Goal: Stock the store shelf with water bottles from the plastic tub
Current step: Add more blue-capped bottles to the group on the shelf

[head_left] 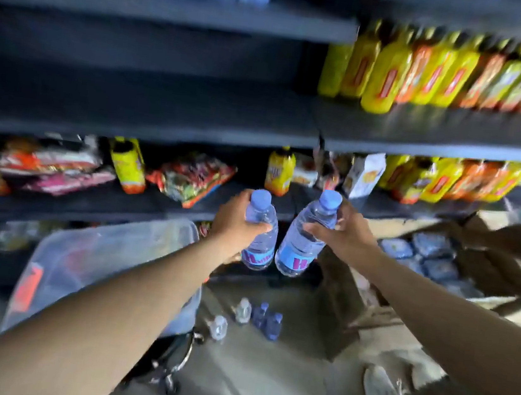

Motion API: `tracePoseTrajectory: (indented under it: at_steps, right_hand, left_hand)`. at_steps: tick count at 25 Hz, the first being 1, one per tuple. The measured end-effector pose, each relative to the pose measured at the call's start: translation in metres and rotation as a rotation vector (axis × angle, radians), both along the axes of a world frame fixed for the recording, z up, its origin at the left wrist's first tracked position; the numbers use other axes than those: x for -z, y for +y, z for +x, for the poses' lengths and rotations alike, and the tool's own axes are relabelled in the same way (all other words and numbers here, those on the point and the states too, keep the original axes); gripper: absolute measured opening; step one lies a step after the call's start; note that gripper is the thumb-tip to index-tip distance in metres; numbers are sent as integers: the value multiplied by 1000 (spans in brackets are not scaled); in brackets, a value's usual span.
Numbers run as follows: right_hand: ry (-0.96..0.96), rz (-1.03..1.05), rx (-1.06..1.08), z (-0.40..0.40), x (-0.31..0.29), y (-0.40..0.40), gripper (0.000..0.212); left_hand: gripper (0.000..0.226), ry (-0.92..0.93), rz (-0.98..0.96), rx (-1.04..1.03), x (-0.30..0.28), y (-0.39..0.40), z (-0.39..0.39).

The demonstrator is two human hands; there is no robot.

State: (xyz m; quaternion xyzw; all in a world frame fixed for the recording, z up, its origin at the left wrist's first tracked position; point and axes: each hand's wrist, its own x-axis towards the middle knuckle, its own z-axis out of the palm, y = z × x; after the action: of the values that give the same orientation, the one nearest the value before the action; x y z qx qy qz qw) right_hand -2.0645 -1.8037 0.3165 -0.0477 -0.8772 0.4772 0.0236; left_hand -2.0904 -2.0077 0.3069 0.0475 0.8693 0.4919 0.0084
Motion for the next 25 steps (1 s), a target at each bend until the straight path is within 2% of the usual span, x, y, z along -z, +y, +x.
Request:
tracePoseTrajectory:
  at_steps: [4,7,11,14,18,25]
  right_hand:
    - [167,47,-85,-14,-162,-39,42]
    - [301,79,-128,-18,-273,-80,45]
    - [466,26,-168,-23,-368,-137,36]
    - [522,2,-193,-30,-410,-175,41]
    - [560,-40,-237,-57,-441,-214,51]
    - [558,-87,-161,-168,-433,-253,48]
  left_hand:
    - [53,118,-88,17,-168,-41,-13]
    - [59,207,-62,40,-282,-82,-11]
    - [61,290,-20,4,-382,-138,-12]
    - [60,346,20,-37,-424,-178,-19]
    - [56,394,65,-92,-449,-213,-45]
    - [57,392,65,-185,-441,-244,-133]
